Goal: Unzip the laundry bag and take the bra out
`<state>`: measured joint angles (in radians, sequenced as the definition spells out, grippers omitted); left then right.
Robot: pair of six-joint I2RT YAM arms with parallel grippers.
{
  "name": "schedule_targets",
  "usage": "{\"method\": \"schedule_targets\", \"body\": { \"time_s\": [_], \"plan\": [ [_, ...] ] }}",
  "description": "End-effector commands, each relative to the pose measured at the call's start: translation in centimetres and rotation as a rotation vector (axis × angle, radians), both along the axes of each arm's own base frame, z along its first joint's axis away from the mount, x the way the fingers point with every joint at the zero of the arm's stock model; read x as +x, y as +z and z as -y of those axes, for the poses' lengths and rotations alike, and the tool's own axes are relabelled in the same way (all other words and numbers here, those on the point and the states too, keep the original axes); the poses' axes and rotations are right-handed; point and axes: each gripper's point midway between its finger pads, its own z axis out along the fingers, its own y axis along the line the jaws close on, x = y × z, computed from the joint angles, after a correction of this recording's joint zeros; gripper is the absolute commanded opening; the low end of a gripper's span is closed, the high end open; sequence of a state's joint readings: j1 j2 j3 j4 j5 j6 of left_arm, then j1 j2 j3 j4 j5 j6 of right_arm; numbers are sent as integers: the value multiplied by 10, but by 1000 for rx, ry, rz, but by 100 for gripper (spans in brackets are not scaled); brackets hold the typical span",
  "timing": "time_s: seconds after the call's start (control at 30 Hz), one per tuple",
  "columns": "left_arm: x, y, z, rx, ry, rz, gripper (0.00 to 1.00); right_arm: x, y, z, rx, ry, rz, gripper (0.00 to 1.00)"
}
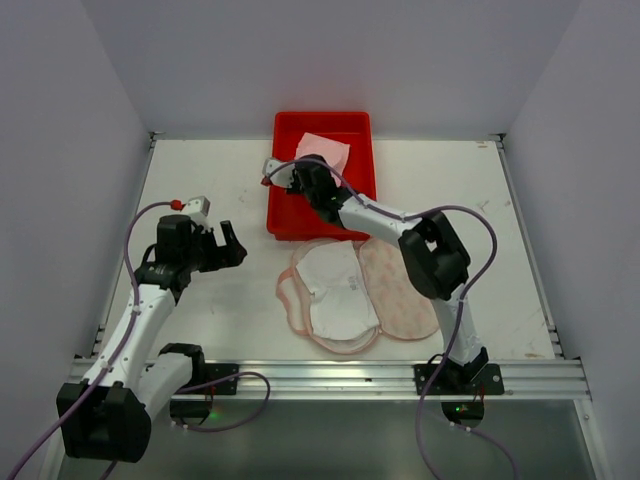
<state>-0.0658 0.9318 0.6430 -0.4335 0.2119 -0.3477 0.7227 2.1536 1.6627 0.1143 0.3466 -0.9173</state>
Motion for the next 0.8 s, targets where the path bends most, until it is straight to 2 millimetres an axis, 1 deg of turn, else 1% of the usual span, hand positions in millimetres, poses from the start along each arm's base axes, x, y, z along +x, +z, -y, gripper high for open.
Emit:
{"method": "schedule_targets", "body": {
  "time_s": [0.0,0.03,0.07,0.1,0.13,0.17,0.2,0.23,0.3,0.33,0.37,0.4,0.43,0.47,0.5,0.53,0.57,0.6,0.67,0.7,0.73,0.77],
  "plan": [
    [2,8,1,-7,-19,41,100,-24,30,1,60,23,-86,36],
    [3,8,1,-6,-18,41,100,-28,36,0,78,31,-103,52],
    [2,8,1,-7,-17,39,100,-36,34,6,69,15,-148,60],
    [2,8,1,-7,-17,41,100,-37,51,8,81,3,-142,66],
    [2,9,1,-7,-17,42,100,-41,71,12,94,-17,-124,73],
    [2,8,0,-7,-13,39,100,-50,75,17,99,-30,-158,75],
    [2,9,1,-7,-13,43,100,-54,89,18,127,-28,-157,77],
    [2,9,0,-7,-12,42,100,-63,114,24,173,-23,-140,79],
    [2,9,0,-6,-10,45,100,-87,121,32,231,-29,-211,80],
    [2,10,0,-5,-9,46,100,-99,125,34,255,-22,-240,83],
    [2,11,0,-5,-7,52,100,-122,138,38,326,-15,-284,84],
    [1,10,-1,-4,-6,51,100,-138,125,40,332,-15,-342,85],
    [2,12,-1,-5,-4,55,100,-154,119,40,381,-34,-397,87],
    [1,12,-1,-3,-1,58,100,-173,125,46,415,-24,-427,88],
    [2,14,-1,-3,-1,64,100,-196,98,46,396,-29,-500,88],
    [1,13,-1,-4,-2,61,100,-212,87,46,426,-51,-548,88],
    [1,12,-2,-4,-1,61,100,-225,80,45,441,-46,-567,88],
    [1,12,-1,-4,-2,61,100,-253,58,47,423,-29,-610,88],
    [2,13,0,-7,-6,59,100,-284,38,44,438,-26,-675,87],
    [2,13,0,-7,-8,60,100,-311,20,44,409,1,-721,87],
    [1,12,0,-8,-9,57,100,-324,11,43,415,-6,-755,86],
    [1,12,0,-8,-9,57,100,-338,-10,49,369,-10,-783,86]
  ]
}}
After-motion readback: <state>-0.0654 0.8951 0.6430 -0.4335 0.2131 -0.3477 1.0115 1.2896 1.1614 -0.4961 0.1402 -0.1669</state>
